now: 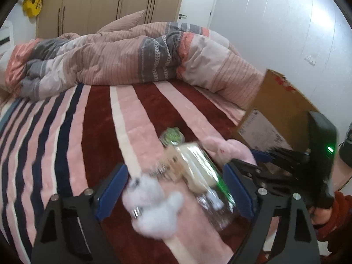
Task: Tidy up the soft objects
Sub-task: 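Grasp the pink plush with the right tool while the left tool grasps the green round container, then carry plush and container into the cardboard box and open both tools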
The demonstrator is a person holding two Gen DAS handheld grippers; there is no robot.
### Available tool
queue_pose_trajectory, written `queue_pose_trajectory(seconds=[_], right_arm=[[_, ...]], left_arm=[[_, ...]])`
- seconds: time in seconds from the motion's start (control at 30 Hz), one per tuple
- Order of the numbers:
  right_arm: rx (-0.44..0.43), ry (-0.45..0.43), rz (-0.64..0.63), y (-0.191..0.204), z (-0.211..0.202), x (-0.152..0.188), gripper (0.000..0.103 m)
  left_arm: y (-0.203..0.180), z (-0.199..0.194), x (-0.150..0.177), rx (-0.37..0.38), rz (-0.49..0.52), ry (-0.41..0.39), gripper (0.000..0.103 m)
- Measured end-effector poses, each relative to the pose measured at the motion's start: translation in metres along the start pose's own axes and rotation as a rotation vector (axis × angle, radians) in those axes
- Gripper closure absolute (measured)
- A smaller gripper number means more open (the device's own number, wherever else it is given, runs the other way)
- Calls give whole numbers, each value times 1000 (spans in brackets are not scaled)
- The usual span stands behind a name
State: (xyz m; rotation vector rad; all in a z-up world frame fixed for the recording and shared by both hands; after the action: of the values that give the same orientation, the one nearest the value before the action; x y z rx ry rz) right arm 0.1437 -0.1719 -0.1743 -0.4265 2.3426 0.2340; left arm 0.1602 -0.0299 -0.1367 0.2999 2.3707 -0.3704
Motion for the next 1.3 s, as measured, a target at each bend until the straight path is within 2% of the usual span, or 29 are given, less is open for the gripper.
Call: queue_pose_trajectory(seconds=[0.07,0.17,0.27,0.4,0.5,0.57,0.63,0.67,0.7,0.83,1.03,1.17,1.3], right_arm=[[4,-13,-6,0,3,-4,72],[40,-42,-8,-3,8,-14,75],[61,-54,-27,-4,17,-23,75],[92,-50,-41,-8,29,-28,76],[115,-40,-49,-10,36,-30,74],[114,-13,-63,-10,43,-29,74],[104,4,-58,-11,47,-31,73],[103,-2,-50,-13,46,-32,73],[103,-6,-45,-14,46,-34,75],[118,-39,-46,-14,45,-38,82],[98,-97,-59,-2,24,-50,82],[72,-129,-76,11,5,-63,82],[41,-181,-97,28,-26,-79,82]], left_arm=[[1,11,-11,-8,21,15,26],[2,39,-30,5,45,53,27],[1,77,-40,2,68,111,40],[-1,119,-37,45,62,199,53],[-1,137,-29,37,56,249,66],[-5,141,-29,64,47,259,67],[-6,146,-29,31,57,262,69],[-6,148,-30,6,62,263,74],[-5,149,-30,-9,66,261,80],[-3,150,-29,-25,79,259,80],[6,134,-33,-40,68,215,80],[11,110,-42,-50,64,179,80],[13,69,-57,-76,69,129,80]])
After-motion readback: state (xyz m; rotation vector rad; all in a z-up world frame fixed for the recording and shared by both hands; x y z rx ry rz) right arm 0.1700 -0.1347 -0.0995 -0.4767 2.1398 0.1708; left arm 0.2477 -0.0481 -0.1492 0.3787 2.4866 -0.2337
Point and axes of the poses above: each gripper's, at about its wrist camera, not at the fingertips, and z roughly the way its jaws point, y to its left, x to its underside, the point moved 10 cm from there along z, roughly the way its jaws point, and after that the axes turned 3 degrees about y, right-handed, at the moved point
